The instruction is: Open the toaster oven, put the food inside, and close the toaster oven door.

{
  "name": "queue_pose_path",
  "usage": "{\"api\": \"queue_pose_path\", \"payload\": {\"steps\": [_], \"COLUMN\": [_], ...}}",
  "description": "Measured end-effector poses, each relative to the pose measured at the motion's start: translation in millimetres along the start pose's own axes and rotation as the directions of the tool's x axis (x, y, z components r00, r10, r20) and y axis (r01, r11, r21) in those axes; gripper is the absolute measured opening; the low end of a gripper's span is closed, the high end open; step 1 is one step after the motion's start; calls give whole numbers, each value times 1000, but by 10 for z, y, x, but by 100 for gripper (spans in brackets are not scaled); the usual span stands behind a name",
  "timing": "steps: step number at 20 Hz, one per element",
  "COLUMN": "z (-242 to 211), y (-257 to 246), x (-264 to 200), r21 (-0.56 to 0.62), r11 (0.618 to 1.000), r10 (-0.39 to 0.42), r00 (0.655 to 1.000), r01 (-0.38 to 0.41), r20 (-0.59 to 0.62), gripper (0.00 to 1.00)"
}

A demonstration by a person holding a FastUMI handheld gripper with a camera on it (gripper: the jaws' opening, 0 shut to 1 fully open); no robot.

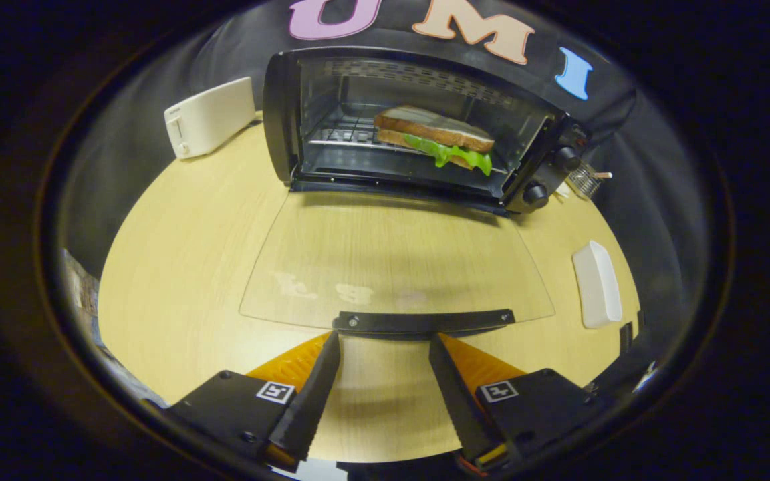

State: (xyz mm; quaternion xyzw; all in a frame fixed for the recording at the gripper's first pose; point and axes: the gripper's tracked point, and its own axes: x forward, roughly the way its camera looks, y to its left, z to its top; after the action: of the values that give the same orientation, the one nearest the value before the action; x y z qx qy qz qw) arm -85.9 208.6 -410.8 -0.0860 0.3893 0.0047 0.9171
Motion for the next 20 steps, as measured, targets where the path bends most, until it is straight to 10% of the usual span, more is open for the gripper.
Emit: {"api": "queue_pose_path", "payload": {"steps": [20], "z": [1447], "y": [-275], "x": [-695], "r21": [179], "r11": [980], "r10": [31], "r00": [960], "r01": [-84], "r20": [280], "gripper": [85]}}
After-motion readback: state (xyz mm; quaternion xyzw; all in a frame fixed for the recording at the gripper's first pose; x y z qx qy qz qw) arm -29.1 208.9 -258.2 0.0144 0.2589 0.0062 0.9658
